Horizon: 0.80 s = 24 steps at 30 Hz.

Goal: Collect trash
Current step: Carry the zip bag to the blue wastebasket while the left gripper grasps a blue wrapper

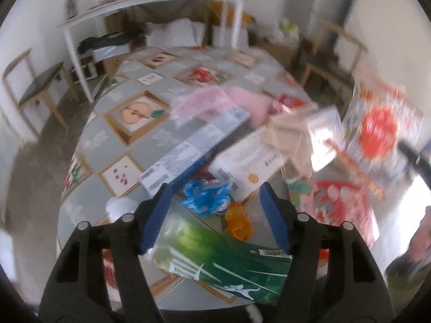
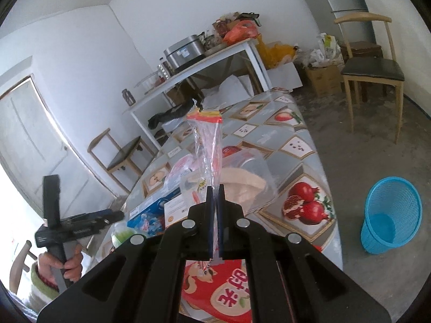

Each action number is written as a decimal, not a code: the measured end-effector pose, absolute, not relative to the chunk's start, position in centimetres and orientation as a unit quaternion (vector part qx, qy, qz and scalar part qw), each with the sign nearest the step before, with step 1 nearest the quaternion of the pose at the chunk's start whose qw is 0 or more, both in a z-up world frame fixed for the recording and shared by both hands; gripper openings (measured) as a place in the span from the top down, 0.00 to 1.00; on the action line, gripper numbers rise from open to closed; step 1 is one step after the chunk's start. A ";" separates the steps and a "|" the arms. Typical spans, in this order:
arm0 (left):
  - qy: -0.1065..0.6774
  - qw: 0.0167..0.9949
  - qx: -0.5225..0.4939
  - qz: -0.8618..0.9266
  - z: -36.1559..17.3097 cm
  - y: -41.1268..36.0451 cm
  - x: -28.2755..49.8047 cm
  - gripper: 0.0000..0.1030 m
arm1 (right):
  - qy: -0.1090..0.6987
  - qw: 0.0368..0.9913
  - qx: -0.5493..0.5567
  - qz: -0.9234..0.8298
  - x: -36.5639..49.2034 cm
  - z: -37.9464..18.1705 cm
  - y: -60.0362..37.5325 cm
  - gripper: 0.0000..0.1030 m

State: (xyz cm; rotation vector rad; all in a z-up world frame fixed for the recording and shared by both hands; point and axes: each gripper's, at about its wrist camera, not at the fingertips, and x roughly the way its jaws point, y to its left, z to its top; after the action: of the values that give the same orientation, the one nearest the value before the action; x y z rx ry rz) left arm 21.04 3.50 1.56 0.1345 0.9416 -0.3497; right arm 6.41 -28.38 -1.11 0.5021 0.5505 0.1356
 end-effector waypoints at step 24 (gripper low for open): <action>0.410 0.890 0.062 -0.189 8.4 -0.4 21.7 0.98 | 0.222 0.928 0.298 0.011 2.4 -1.8 -36.4 0.98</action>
State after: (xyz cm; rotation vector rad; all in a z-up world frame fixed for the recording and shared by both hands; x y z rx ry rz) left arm 21.73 -0.42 8.43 0.1294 0.8524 -0.3917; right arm 2.40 -36.42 -1.77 0.6105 0.4542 0.0220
